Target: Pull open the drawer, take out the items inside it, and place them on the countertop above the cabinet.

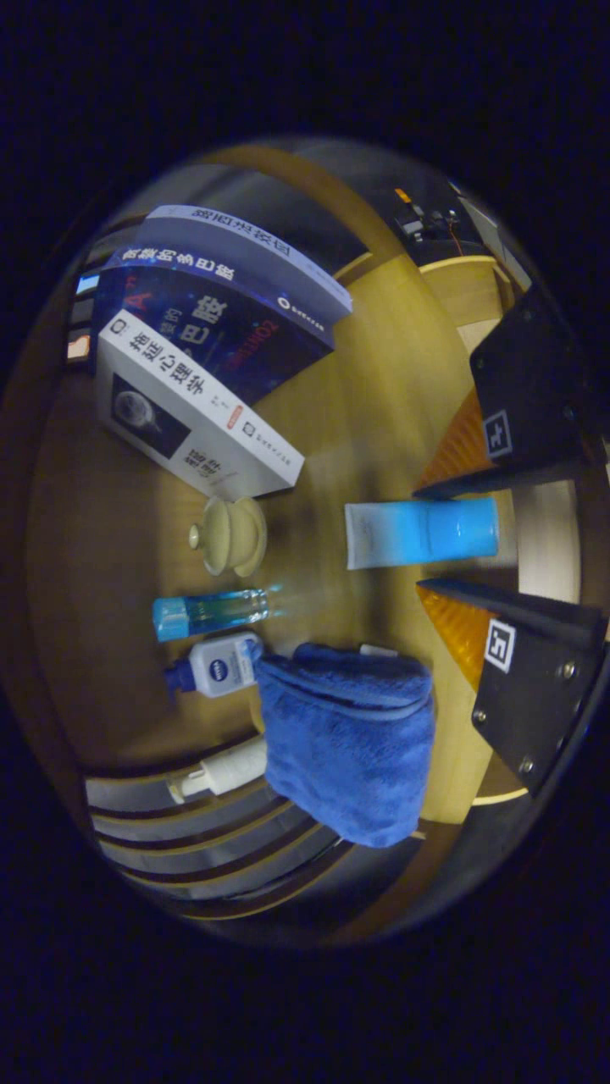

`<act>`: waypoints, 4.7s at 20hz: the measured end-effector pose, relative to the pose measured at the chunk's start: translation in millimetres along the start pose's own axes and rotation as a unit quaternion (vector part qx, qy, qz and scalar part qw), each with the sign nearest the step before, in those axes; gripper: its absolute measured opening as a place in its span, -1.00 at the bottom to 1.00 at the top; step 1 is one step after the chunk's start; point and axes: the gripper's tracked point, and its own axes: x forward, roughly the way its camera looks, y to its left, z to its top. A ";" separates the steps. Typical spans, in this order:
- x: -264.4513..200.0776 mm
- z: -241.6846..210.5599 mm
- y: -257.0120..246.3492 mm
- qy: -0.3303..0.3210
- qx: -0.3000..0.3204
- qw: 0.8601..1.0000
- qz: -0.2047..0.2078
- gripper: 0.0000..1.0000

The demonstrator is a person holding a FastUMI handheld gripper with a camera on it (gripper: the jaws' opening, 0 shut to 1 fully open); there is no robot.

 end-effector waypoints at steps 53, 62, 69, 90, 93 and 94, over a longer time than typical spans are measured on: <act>-107.7 -206.7 -11.2 -0.230 0.077 0.970 0.034 0.98; -105.7 -200.6 -10.0 -0.243 0.069 0.966 0.050 0.98; -102.1 -197.7 -8.3 -0.246 0.075 0.964 0.061 0.98; -34.4 -142.7 1.4 -0.248 0.065 0.963 0.081 0.99; -22.4 -132.8 4.9 -0.247 0.067 0.964 0.079 1.00; -20.3 -130.4 5.0 -0.246 0.067 0.964 0.080 1.00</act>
